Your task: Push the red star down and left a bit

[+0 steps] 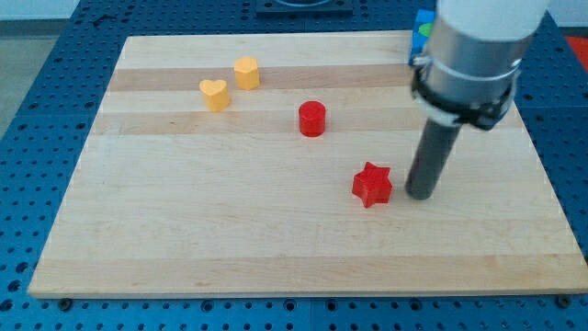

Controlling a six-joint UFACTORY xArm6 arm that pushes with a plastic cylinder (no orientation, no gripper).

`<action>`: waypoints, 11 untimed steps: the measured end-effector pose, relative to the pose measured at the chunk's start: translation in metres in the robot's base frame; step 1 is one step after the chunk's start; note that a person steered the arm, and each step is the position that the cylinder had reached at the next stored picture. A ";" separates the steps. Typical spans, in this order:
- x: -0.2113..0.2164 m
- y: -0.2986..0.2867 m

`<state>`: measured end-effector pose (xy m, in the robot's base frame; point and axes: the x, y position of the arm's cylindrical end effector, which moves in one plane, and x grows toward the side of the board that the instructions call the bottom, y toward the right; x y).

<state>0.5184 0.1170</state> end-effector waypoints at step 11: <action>-0.008 -0.028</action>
